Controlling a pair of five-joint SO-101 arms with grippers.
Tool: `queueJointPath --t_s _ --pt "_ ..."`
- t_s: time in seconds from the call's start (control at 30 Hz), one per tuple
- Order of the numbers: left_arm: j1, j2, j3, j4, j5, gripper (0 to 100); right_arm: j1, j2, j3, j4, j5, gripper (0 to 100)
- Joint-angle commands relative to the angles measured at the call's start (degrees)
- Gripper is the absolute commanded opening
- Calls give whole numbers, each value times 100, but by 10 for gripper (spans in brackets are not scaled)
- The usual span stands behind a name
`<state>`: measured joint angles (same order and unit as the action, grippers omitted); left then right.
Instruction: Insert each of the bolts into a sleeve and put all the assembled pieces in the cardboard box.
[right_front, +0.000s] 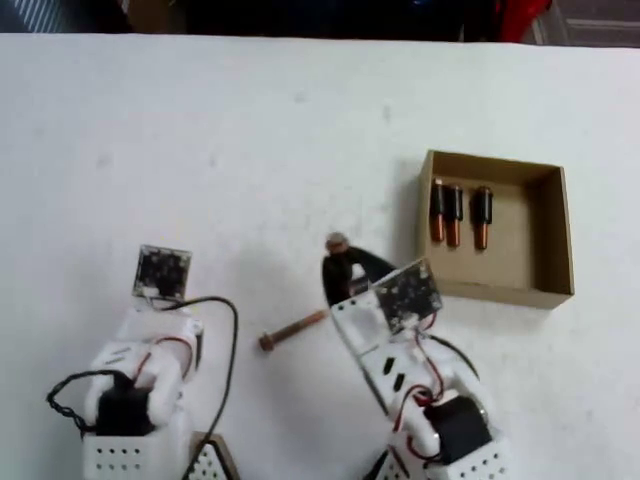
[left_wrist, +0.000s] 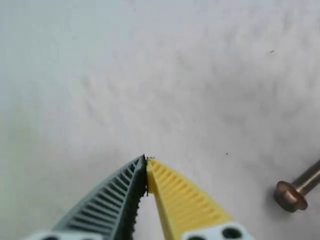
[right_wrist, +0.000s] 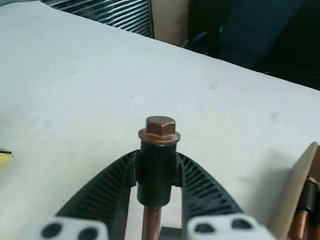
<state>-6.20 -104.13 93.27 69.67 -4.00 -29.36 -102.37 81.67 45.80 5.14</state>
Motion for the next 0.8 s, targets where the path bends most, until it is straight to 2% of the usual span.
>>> queueJointPath --t_s 0.0,0.27,0.43,0.57,0.77 --pt "-57 -40 0 62 -62 21 347 -66 -853 374 53 17" --pt "-66 -40 141 255 -79 21 1059 -48 -1662 673 79 17" --pt "-66 -40 273 255 -105 22 1332 136 -2004 681 484 17" --pt "-48 -40 299 255 -105 22 1710 1007 -2655 1042 501 17" --pt "-22 -40 378 255 -114 23 2343 3143 -3877 1270 677 17"
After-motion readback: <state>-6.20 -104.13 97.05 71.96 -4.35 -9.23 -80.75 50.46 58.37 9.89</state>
